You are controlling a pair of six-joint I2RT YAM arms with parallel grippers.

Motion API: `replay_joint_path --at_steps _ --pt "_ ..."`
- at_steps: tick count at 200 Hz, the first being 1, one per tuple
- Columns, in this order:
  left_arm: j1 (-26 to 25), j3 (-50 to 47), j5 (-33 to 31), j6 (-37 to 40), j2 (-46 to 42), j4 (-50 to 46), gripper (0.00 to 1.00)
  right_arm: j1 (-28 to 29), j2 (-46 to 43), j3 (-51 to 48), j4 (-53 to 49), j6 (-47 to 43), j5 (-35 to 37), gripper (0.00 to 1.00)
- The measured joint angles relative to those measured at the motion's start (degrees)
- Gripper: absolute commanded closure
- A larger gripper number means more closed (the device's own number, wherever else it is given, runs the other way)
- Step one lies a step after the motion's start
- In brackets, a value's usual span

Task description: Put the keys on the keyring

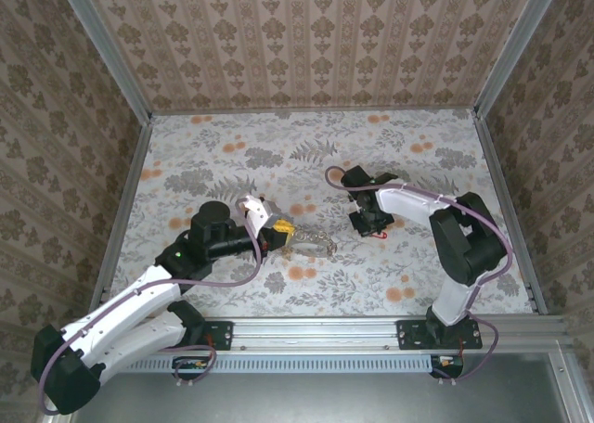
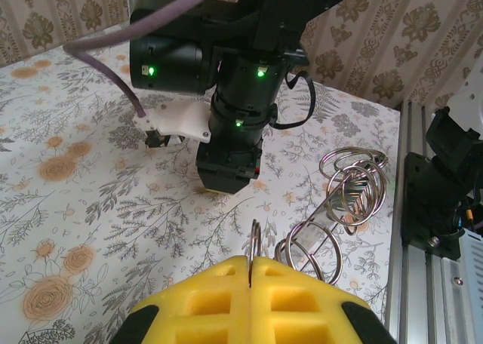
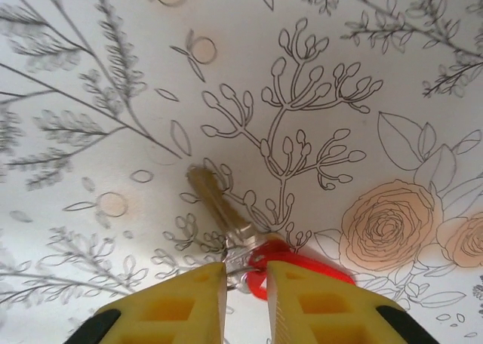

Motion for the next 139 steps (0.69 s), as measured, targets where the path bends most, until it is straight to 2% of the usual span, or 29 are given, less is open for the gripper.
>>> replay_joint_path --at_steps 36,96,139 --pt "-0.1 0.0 0.0 0.0 0.0 0.0 1.00 0.0 -2.5 0.0 0.7 0.9 -0.5 0.74" --pt "-0.6 0.0 -0.4 0.0 -1.1 0.0 1.00 0.2 0.3 0.0 1.1 1.3 -0.6 0.71" --pt "-0.8 0.0 -0.6 0.0 -1.2 0.0 1.00 0.8 2.2 0.0 1.1 1.3 -0.3 0.72"
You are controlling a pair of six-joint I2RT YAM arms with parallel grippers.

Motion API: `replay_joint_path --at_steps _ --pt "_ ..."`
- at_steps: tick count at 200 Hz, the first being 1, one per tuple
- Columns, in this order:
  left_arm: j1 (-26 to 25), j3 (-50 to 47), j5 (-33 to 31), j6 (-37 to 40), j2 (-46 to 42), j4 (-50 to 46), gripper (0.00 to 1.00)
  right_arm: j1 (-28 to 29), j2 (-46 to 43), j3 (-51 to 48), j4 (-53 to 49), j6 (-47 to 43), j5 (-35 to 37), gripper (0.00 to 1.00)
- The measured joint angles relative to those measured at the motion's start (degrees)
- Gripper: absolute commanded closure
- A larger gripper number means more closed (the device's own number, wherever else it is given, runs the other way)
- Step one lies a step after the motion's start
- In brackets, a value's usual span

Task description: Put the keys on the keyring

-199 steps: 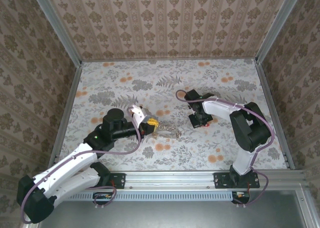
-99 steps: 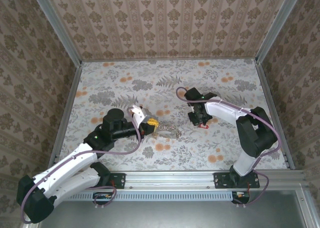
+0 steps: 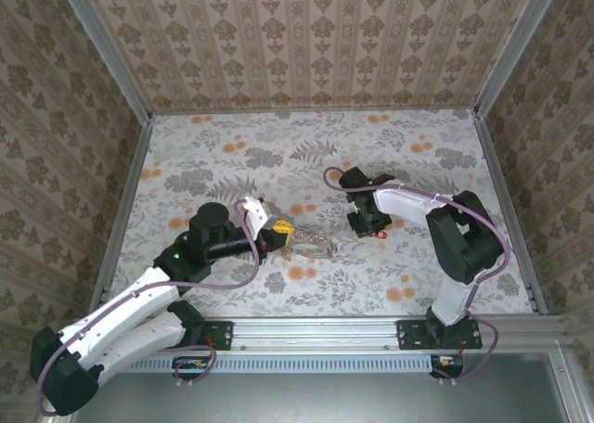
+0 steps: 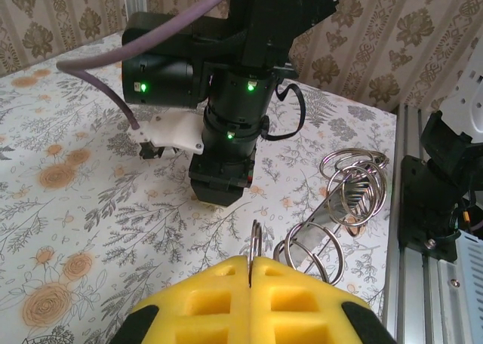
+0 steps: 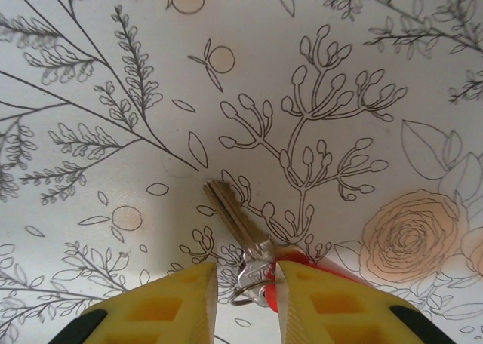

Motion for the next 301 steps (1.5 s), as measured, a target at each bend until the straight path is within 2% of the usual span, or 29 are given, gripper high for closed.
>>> replay_joint_path --at_steps 83,132,219,301 --pt "-0.1 -0.1 -0.1 0.0 -0.9 0.0 1.00 1.6 1.4 1.2 -1.8 0.0 2.9 0.76" --pt "-0.6 -0.3 -0.2 0.0 -1.1 0.0 1.00 2.8 1.4 2.0 -3.2 0.0 4.7 0.85" --pt "-1.6 -0.4 -0.8 0.0 -2.4 0.0 1.00 2.9 1.4 2.0 -4.3 0.0 4.9 0.84" --pt "-2.3 -0.4 -1.4 0.0 -3.2 -0.1 1.00 2.9 1.4 2.0 -4.5 0.0 6.0 0.89"
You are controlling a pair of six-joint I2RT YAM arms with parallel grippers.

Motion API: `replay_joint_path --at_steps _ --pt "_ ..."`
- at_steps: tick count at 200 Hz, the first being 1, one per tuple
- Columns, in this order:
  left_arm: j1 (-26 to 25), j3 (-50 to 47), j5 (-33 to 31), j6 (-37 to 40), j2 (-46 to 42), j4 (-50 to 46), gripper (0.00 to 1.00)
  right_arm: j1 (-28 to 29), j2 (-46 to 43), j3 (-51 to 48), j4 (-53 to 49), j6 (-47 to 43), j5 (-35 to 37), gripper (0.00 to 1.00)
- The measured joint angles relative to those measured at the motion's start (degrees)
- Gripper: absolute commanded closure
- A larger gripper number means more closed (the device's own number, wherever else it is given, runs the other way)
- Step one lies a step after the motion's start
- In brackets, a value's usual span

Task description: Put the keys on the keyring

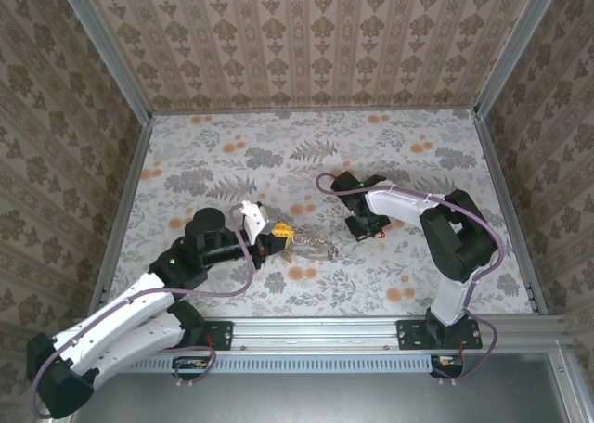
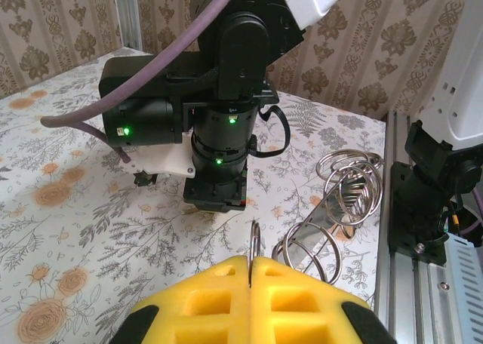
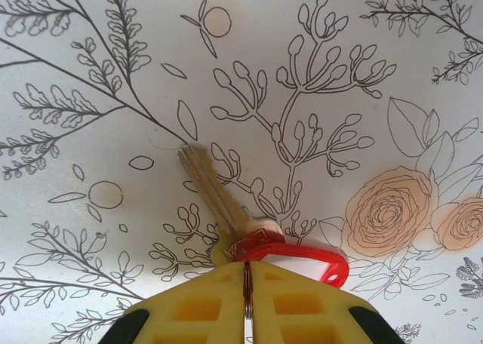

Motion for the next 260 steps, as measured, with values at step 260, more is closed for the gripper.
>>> replay_joint_path --at_steps 260 --pt "-3.7 1.3 -5.1 3.4 1.4 -6.4 1.00 4.1 -45.3 -16.7 16.4 -10.4 -15.9 0.96"
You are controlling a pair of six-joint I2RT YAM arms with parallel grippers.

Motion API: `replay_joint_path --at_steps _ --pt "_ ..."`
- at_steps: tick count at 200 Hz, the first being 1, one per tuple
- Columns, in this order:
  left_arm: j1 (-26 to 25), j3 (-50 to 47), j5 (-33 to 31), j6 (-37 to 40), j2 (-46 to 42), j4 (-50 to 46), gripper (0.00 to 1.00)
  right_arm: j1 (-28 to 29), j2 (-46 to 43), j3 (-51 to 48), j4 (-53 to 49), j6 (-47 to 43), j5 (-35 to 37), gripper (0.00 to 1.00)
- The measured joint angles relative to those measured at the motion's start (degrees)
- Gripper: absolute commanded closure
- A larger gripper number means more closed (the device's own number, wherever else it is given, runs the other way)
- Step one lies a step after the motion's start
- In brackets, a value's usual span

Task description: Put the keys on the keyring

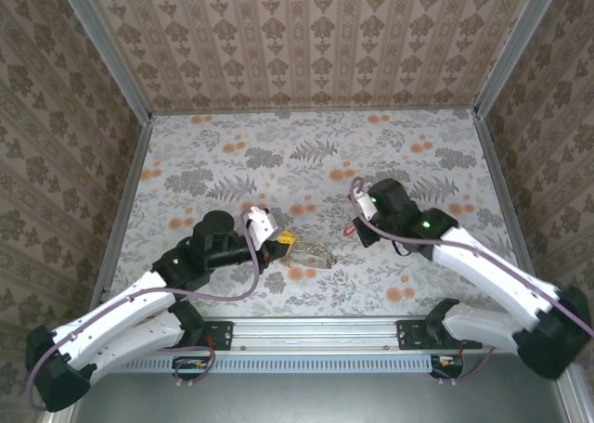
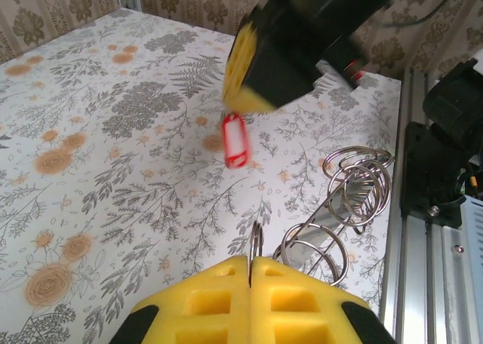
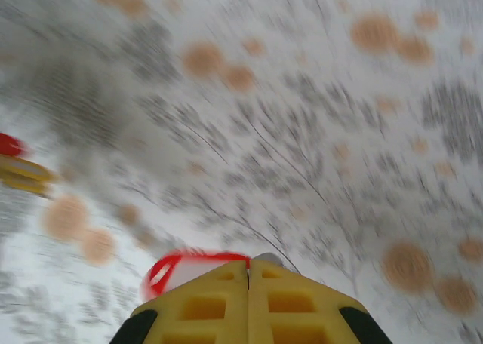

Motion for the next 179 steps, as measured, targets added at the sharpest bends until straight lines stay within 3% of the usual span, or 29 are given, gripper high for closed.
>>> replay_joint_path --at_steps 40,95,135,179 --pt "-1.2 3.9 -0.3 1.9 1.5 -3.2 1.00 0.7 -13.4 -3.1 7.6 -2.3 -13.8 1.00" --pt "-7.5 12.2 -0.1 8.2 4.4 -10.5 1.00 1.7 -15.4 -3.1 11.4 -5.8 -29.2 1.00" --pt "-10.2 18.9 0.0 13.6 9.4 -17.6 1.00 2.1 -13.9 -2.7 11.5 -8.4 -35.3 1.00" --pt "-10.2 21.9 0.8 17.0 13.3 -21.4 1.00 3.3 -14.5 -2.7 12.7 -9.3 -36.9 1.00"
